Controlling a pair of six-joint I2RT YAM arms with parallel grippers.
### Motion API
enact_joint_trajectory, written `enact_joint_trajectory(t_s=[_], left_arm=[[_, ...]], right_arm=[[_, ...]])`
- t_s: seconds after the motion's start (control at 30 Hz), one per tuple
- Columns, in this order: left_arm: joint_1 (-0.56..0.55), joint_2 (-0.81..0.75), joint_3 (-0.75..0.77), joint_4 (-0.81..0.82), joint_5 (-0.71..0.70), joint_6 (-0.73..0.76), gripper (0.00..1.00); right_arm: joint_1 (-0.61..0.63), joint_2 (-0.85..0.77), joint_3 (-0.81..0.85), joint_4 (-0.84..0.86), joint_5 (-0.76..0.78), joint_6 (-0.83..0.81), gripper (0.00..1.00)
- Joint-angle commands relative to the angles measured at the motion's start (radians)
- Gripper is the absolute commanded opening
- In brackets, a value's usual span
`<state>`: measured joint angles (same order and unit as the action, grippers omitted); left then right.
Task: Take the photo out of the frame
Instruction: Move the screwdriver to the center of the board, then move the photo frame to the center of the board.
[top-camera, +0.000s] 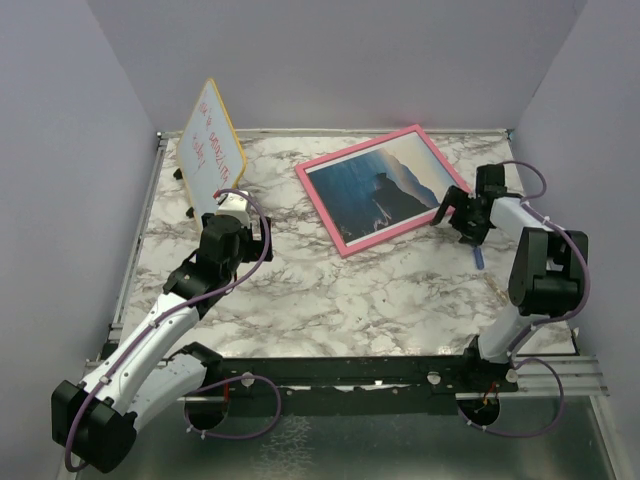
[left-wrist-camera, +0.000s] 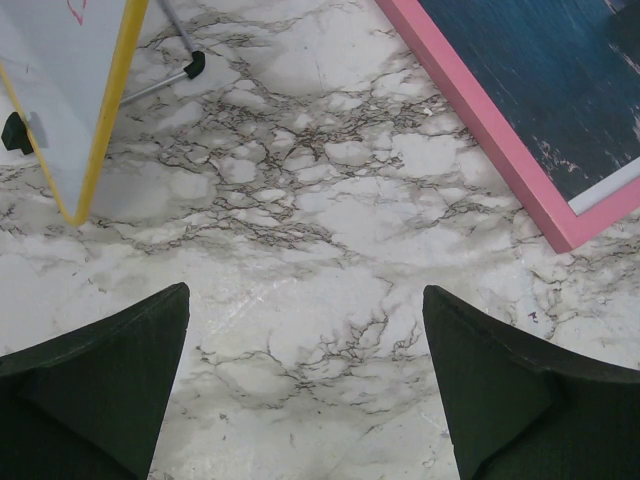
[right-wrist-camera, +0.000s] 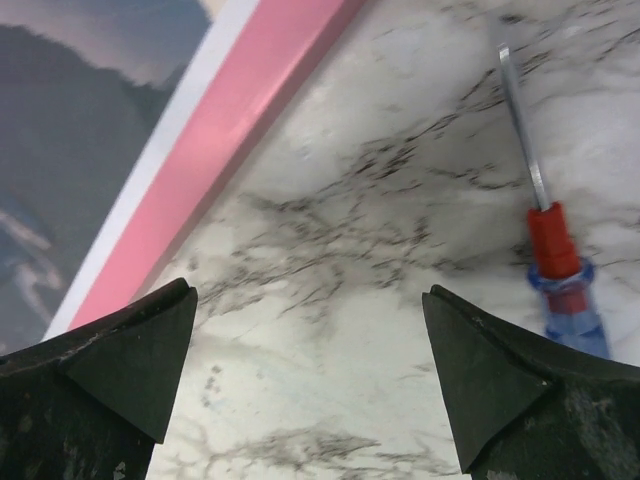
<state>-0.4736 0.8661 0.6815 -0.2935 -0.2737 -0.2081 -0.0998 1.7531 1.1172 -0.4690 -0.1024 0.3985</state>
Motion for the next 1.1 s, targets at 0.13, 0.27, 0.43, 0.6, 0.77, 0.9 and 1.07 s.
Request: enact_joint_trajectory(t_s=[0.13,0.27,0.43,0.6,0.77,0.9,1.07], left_arm=[[-0.003,-0.008,-0.006,0.003,-0.005,0.003,0.99],[-0.002,-0.009,-0.005,0.002,-0.008,0.004,0.99],[-0.002,-0.025,-0.006,-0.002,-0.032,0.005,0.99],[-0.002,-0.029,-0.008,-0.001,-0.030,0.006,0.99],[-0.002,-0.028,-0.005,-0.001,-0.026,0.003,0.99],[-0.002,-0.028,-0.007,0.002,-0.018,0.004,0.99],[-0.002,-0.032,-0.005,0.002,-0.021,0.005,0.99]], right_arm=[[0.232,-0.069,0.057,-0.002,-0.027,0.173,0.97],[0.376,-0.053,0.079,0.003,0.119,0.339,0.92],[0.515,-0.002,0.125,-0.022,0.241,0.485,0.89],[0.600,0.014,0.141,-0.098,0.360,0.629,0.84],[0.643,0.012,0.105,-0.088,0.375,0.718,0.83],[0.656,0.087,0.187,-0.194,0.389,0.756,0.82],[0.665,0.119,0.199,-0.204,0.406,0.782,0.78]])
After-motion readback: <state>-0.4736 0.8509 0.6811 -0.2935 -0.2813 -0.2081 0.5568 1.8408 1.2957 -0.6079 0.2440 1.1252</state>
